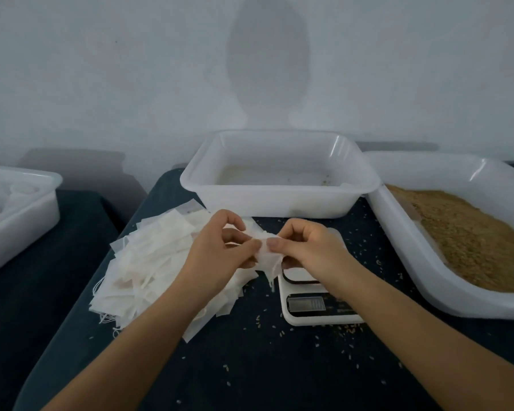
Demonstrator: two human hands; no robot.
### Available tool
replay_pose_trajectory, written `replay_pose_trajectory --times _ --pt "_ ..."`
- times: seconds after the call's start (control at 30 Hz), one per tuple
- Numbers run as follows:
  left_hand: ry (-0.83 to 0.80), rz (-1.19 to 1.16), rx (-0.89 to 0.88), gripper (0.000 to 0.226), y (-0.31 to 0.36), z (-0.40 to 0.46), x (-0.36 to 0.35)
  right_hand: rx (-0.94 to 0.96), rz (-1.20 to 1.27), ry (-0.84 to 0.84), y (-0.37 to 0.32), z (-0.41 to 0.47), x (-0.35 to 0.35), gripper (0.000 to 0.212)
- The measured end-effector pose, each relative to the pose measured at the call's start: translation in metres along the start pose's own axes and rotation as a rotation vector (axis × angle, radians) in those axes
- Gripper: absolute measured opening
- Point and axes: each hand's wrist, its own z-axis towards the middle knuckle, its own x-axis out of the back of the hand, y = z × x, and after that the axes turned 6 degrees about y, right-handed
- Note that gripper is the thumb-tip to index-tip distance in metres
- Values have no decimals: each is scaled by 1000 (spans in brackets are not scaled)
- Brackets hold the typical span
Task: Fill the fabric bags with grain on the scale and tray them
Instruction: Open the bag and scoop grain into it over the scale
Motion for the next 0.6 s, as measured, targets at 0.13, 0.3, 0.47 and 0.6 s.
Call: replay_pose_trajectory --times 0.13,0.3,0.47,0.6 --pt "-92 299 -254 28 8 3 -21 179 -198 227 -3 -2 9 20" --pt "-154 665 -759 26 15 5 -38 268 -305 264 -7 -5 31 21" --pt "-146 815 -833 32 14 12 -53 231 -309 226 -5 -10 51 23" --pt "-226 874 -814 35 11 21 -66 169 -307 174 -5 -12 61 30"
